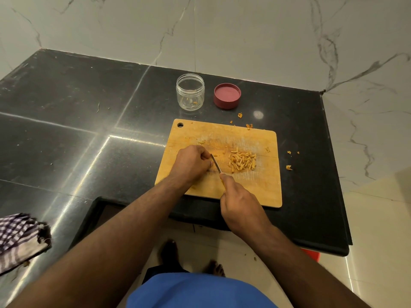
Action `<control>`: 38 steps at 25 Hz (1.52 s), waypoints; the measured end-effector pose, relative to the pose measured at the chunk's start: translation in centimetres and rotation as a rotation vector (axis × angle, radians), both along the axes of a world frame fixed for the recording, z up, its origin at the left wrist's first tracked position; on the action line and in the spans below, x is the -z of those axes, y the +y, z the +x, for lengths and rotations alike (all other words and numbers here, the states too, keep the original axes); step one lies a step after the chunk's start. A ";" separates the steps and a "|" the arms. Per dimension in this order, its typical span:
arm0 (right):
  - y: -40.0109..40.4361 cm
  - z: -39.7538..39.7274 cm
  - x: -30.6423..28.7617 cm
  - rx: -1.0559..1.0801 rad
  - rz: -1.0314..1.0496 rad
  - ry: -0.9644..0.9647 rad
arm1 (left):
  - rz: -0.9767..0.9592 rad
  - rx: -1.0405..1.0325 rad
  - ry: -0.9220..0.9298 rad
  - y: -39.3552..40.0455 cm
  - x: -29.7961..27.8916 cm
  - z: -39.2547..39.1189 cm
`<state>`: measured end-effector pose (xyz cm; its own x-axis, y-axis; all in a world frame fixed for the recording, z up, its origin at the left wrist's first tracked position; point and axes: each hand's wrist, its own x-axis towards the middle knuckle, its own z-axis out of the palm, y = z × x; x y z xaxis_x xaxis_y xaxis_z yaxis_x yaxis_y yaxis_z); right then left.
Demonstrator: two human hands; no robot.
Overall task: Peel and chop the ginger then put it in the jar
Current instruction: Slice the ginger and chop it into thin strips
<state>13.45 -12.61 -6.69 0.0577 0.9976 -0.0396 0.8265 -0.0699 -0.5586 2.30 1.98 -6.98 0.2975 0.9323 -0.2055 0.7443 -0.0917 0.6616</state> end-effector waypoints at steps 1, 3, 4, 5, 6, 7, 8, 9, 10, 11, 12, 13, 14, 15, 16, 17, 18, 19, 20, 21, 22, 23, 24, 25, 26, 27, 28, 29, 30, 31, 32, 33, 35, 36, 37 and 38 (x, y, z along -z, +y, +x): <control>0.2 0.1 0.1 0.007 -0.021 0.008 | 0.003 0.000 -0.002 0.0 0.0 0.0; 0.5 0.2 0.1 0.012 -0.052 0.018 | 0.015 -0.001 0.000 -0.1 0.0 0.1; 0.4 0.2 0.0 0.008 -0.056 0.020 | 0.019 -0.004 0.001 -0.1 0.0 0.1; 0.0 0.2 0.0 0.004 -0.052 0.021 | 0.021 -0.007 0.000 -0.1 0.0 0.1; -0.6 0.2 0.0 0.001 -0.046 0.029 | 0.022 -0.013 -0.002 -0.1 0.0 0.1; -1.3 0.1 -0.1 0.008 -0.048 0.040 | 0.022 -0.016 -0.003 -0.1 0.1 0.1; -2.1 0.1 -0.3 0.013 -0.062 0.043 | 0.019 -0.017 -0.004 -0.1 0.1 0.1; -2.8 0.1 -0.5 0.020 -0.062 0.028 | 0.014 -0.013 -0.005 -0.1 0.1 0.1; -3.2 0.1 -0.5 0.012 -0.033 -0.019 | 0.010 -0.005 -0.003 -0.1 0.1 0.0; -3.5 0.3 -0.3 0.000 0.007 -0.070 | 0.009 0.007 0.001 -0.1 0.1 0.0; -3.6 0.4 -0.3 0.012 0.042 -0.082 | 0.012 0.020 0.007 -0.1 0.1 -0.1; -3.5 0.4 -0.2 0.055 0.059 -0.054 | 0.014 0.033 0.012 -0.1 0.0 -0.2; -3.3 0.5 -0.3 0.086 0.066 -0.018 | 0.015 0.041 0.015 -0.1 0.0 -0.3; -3.1 0.4 -0.2 0.089 0.063 0.002 | 0.018 0.041 0.017 -0.1 0.0 -0.4; -2.8 0.4 -0.1 0.066 0.069 -0.005 | 0.023 0.032 0.018 -0.1 0.0 -0.4; -2.6 0.2 0.1 0.037 0.077 -0.022 | 0.029 0.016 0.018 -0.2 0.1 -0.4; -2.4 0.2 0.3 0.020 0.089 -0.020 | 0.034 0.000 0.019 -0.2 0.1 -0.4; -2.1 0.1 0.3 0.025 0.094 0.002 | 0.039 -0.009 0.021 -0.3 0.2 -0.4; -1.8 0.1 0.3 0.036 0.081 0.029 | 0.043 -0.010 0.022 -0.3 0.2 -0.4; -1.6 0.0 0.3 0.042 0.076 0.041 | 0.046 -0.006 0.023 -0.3 0.2 -0.4; -1.4 -0.1 0.3 0.042 0.077 0.040 | 0.051 -0.001 0.023 -0.2 0.3 -0.4; -1.2 -0.2 0.3 0.033 0.079 0.029 | 0.055 0.003 0.026 -0.2 0.2 -0.5; -1.0 -0.2 0.3 0.023 0.086 0.022 | 0.059 0.005 0.028 -0.2 0.2 -0.5; -0.8 -0.2 0.3 0.023 0.080 0.013 | 0.059 0.004 0.027 -0.2 0.3 -0.5; -0.6 -0.2 0.3 0.022 0.073 0.003 | 0.058 0.003 0.024 -0.2 0.3 -0.4; -0.5 -0.1 0.3 0.020 0.060 -0.001 | 0.057 0.002 0.021 -0.2 0.3 -0.4; -0.5 -0.1 0.3 0.018 0.046 0.003 | 0.056 0.002 0.019 -0.2 0.3 -0.4; -0.4 -0.2 0.2 0.019 0.027 0.013 | 0.058 0.002 0.017 -0.3 0.4 -0.4; -0.3 -0.2 0.2 0.018 0.007 0.026 | 0.061 0.000 0.017 -0.3 0.4 -0.4; 0.0 -0.2 0.1 0.016 -0.011 0.035 | 0.063 0.000 0.018 -0.2 0.4 -0.5; 0.3 -0.2 0.1 0.009 -0.028 0.040 | 0.066 0.002 0.020 -0.2 0.3 -0.4; 0.6 -0.1 0.2 0.007 -0.044 0.039 | 0.065 0.005 0.024 -0.2 0.3 -0.4; 0.8 0.1 0.2 0.013 -0.062 0.046 | 0.063 0.004 0.029 -0.2 0.3 -0.4; 0.5 0.1 0.2 0.012 -0.060 0.061 | 0.063 -0.002 0.029 -0.2 0.3 -0.3; 0.0 -0.1 0.2 0.016 -0.059 0.078 | 0.063 -0.010 0.028 -0.2 0.2 -0.3; -0.8 -0.3 0.2 0.018 -0.061 0.092 | 0.062 -0.015 0.028 -0.3 0.3 -0.3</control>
